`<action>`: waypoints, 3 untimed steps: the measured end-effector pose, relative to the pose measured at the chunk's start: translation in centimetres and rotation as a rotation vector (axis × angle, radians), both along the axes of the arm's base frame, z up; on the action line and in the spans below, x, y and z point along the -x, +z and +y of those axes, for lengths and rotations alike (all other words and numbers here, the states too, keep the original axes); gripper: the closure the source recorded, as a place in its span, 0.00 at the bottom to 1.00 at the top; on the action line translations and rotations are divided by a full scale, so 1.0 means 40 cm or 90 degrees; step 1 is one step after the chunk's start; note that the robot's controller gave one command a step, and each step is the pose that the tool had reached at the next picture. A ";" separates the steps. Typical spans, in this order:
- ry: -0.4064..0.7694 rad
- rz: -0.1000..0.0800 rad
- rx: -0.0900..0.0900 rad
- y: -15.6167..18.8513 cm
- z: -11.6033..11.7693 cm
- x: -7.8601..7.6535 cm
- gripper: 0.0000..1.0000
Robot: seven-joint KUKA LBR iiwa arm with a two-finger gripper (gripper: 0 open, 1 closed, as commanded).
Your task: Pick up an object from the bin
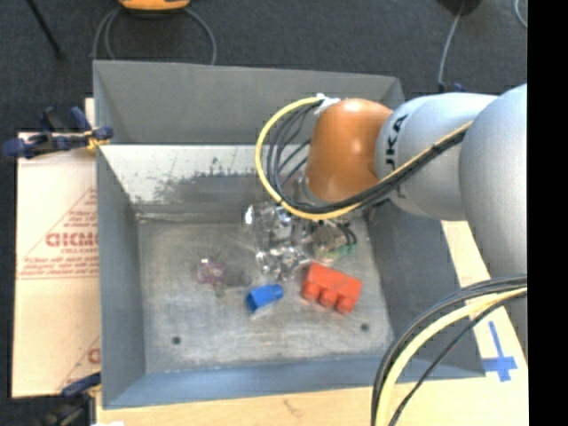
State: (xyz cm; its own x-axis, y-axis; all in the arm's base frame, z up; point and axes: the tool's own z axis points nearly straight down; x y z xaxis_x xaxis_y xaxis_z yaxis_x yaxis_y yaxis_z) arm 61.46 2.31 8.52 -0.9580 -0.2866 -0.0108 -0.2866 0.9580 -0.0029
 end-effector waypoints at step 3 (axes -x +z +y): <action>0.446 0.010 0.001 0.100 -0.015 0.209 0.00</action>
Offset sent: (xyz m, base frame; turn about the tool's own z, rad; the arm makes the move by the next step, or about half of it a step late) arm -0.0020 -0.0302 0.1359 -0.1660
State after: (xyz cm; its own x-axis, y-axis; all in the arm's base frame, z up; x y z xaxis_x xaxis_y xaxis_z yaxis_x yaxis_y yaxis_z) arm 53.09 1.71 12.50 -0.5473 -0.8370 0.0029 -0.8369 0.5473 0.0053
